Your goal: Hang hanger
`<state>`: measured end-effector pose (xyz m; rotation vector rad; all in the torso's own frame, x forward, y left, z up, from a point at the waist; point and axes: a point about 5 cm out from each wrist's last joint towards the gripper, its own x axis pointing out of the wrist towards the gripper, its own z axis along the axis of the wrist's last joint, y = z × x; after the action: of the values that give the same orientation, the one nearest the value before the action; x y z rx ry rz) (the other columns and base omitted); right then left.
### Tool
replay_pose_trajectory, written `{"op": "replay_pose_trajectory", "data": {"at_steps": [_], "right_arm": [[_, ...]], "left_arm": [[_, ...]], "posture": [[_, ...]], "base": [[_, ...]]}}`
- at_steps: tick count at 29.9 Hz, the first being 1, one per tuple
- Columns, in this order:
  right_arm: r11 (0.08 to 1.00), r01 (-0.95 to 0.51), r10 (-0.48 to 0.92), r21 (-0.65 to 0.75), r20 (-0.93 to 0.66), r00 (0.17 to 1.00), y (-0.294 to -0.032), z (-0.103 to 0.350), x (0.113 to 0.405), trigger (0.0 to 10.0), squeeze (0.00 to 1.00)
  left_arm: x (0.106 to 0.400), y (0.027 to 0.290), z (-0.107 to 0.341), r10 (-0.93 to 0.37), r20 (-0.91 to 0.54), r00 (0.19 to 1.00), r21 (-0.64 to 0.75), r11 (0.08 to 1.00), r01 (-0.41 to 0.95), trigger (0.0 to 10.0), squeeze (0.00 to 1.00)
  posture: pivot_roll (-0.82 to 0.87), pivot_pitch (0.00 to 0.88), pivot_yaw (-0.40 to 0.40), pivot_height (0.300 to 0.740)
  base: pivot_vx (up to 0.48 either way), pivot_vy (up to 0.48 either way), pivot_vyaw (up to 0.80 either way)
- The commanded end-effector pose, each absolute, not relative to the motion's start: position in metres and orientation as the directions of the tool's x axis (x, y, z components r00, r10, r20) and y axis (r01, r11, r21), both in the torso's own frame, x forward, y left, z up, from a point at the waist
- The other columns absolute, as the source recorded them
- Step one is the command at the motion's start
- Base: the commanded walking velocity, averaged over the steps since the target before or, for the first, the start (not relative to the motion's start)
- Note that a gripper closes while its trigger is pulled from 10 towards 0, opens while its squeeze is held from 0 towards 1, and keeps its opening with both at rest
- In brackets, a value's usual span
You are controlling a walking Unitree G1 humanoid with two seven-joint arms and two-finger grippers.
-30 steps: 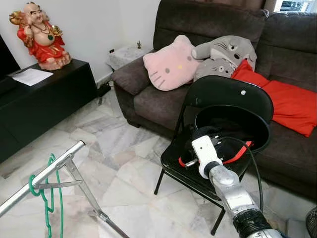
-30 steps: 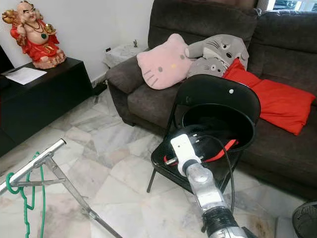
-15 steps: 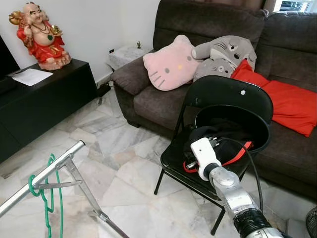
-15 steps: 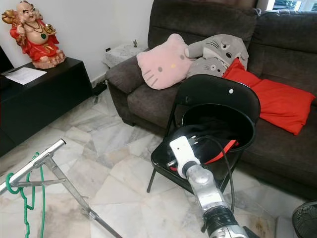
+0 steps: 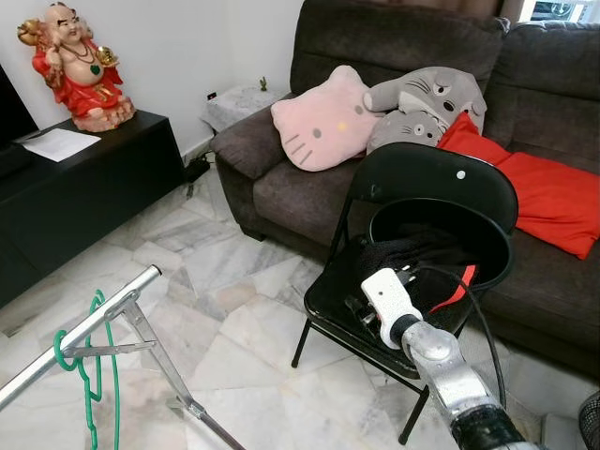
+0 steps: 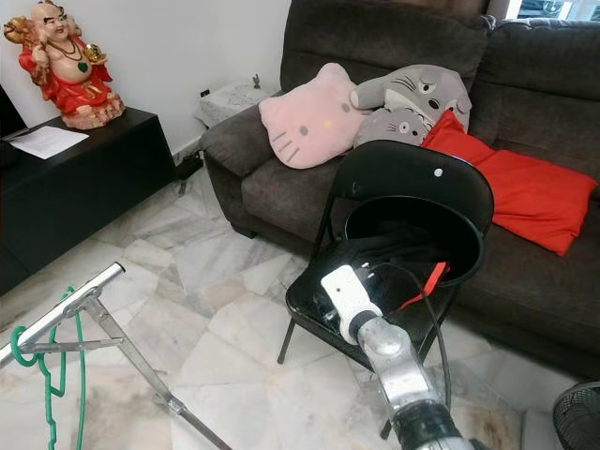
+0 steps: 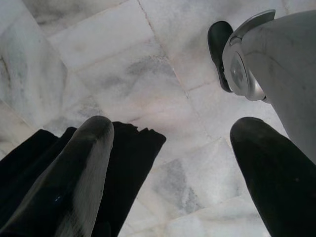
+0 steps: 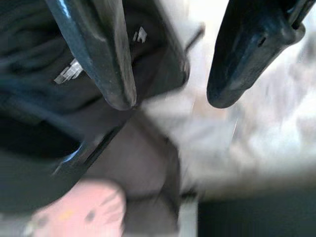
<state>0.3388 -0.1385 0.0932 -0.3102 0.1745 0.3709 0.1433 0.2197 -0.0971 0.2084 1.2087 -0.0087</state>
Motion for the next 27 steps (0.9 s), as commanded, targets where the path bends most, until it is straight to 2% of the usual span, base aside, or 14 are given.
{"op": "replay_pose_trajectory", "data": {"at_steps": [1,3,5,9,11,12,17,22,27], "right_arm": [[0.914,-0.334,0.312,-0.231,-0.128,0.941,-0.139,0.107,0.34,10.0,0.0],[0.96,-0.254,0.249,-0.117,-0.053,0.967,-0.144,0.109,0.331,10.0,0.0],[0.974,-0.215,0.214,-0.069,-0.027,0.977,-0.146,0.109,0.325,10.0,0.0],[0.992,-0.088,0.094,0.088,-0.069,0.993,-0.156,0.09,0.304,10.0,0.0],[0.992,-0.072,0.08,0.101,-0.075,0.994,-0.158,0.088,0.3,10.0,0.0],[0.993,-0.043,0.052,0.111,-0.081,0.995,-0.16,0.086,0.298,10.0,0.0],[0.982,0.066,-0.047,0.176,-0.109,0.993,-0.165,0.079,0.291,10.0,0.0],[0.974,0.084,-0.052,0.211,-0.151,0.987,-0.16,0.068,0.284,10.0,0.0],[0.974,0.089,-0.056,0.208,-0.157,0.986,-0.16,0.067,0.282,10.0,0.0]], "left_arm": [[0.138,0.223,-0.098,0.112,-0.934,0.338,0.164,0.978,0.129,10.0,0.0],[0.139,0.223,-0.098,0.11,-0.934,0.34,0.162,0.978,0.129,10.0,0.0],[0.139,0.223,-0.098,0.108,-0.934,0.341,0.16,0.979,0.129,10.0,0.0],[0.14,0.223,-0.098,0.095,-0.933,0.346,0.151,0.979,0.138,10.0,0.0],[0.14,0.223,-0.097,0.086,-0.934,0.348,0.147,0.977,0.153,10.0,0.0],[0.143,0.223,-0.096,0.081,-0.933,0.35,0.173,0.955,0.24,10.0,0.0],[0.147,0.222,-0.095,0.059,-0.934,0.354,0.207,0.894,0.397,10.0,0.0],[0.144,0.222,-0.096,0.059,-0.932,0.358,0.164,0.948,0.272,10.0,0.0],[0.143,0.223,-0.096,0.056,-0.933,0.355,0.162,0.947,0.277,10.0,0.0]], "posture": [[-0.02,0.042,0.058,0.74],[-0.02,0.041,0.058,0.74],[-0.02,0.043,0.058,0.74],[-0.03,0.046,0.061,0.74],[-0.03,0.048,0.062,0.74],[-0.03,0.048,0.062,0.74],[-0.03,0.047,0.062,0.74],[-0.03,0.046,0.063,0.74],[-0.03,0.042,0.062,0.74]], "base": [[0.0,0.0,0.0],[0.0,0.0,0.0],[0.0,0.0,0.0],[0.0,0.0,0.0],[0.0,0.0,0.0],[0.0,0.0,0.0],[0.0,0.0,0.0],[0.0,0.0,0.0],[0.0,0.0,0.0]]}}
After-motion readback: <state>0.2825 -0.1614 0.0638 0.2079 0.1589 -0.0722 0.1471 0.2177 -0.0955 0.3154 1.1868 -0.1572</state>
